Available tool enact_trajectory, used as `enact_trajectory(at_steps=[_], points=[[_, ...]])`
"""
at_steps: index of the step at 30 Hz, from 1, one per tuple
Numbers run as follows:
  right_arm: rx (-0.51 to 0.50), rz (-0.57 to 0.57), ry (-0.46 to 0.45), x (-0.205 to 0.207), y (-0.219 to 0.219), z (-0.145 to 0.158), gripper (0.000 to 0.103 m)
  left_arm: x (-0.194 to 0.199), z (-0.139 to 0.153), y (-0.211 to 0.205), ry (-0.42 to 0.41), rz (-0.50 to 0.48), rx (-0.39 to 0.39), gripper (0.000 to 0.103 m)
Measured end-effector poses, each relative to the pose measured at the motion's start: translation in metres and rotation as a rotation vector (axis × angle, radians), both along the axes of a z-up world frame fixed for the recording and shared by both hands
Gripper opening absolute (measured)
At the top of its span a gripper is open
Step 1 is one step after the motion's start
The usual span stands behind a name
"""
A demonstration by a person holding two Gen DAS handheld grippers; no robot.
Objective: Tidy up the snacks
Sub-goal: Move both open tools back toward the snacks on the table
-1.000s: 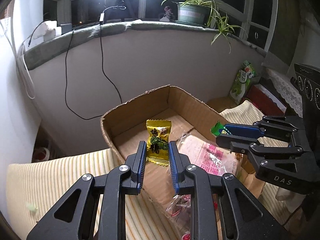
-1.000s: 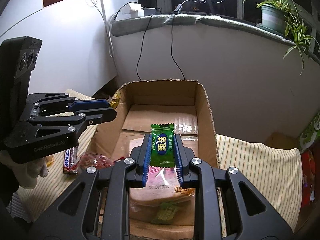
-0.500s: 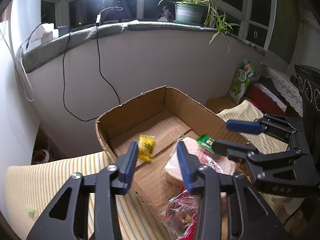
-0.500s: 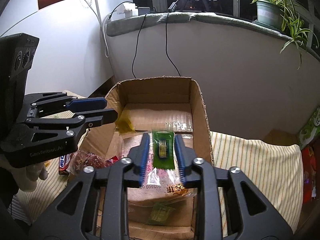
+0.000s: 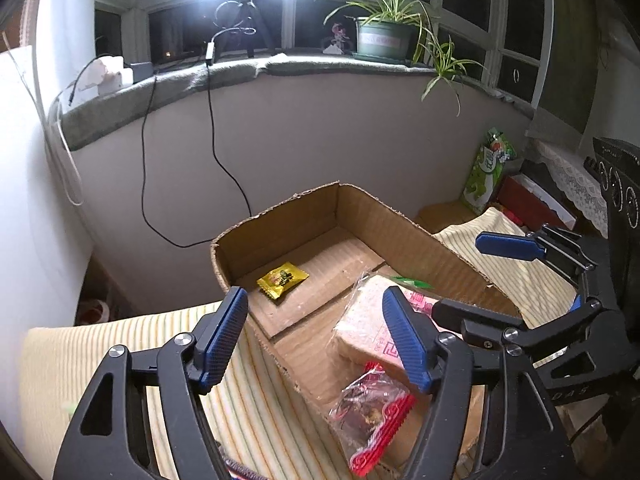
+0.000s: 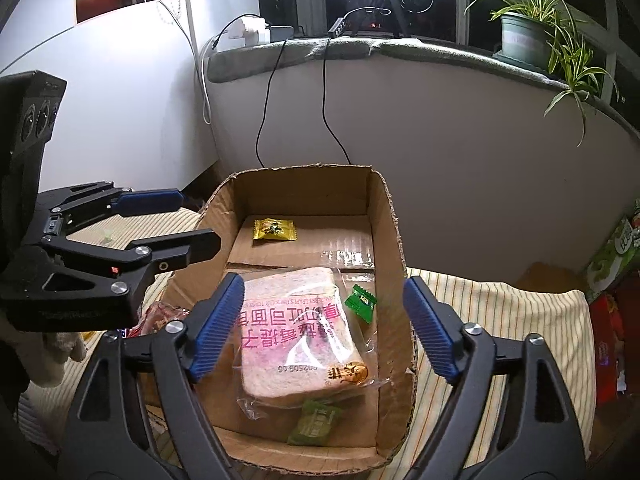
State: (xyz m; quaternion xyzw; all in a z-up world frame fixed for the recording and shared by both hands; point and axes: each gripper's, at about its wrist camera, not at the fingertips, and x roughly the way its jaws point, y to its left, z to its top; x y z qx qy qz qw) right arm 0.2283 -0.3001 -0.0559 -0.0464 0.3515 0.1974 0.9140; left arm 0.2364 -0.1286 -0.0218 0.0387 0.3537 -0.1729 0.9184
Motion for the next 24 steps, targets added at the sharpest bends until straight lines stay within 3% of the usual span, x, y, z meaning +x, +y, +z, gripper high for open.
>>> enact_trajectory(at_steps=[11,24], points=[[-0.011,0.019,-0.022,-0.024,0.016,0.013,0.092,-0.034,0.015,0.022,-0.043,0.046,-0.005,0.075],[0.019,0.119,-0.047,-0.064,0.053,0.025,0.092,-0.09,0.016,0.09,-0.057,0.187,-0.041,0.075]])
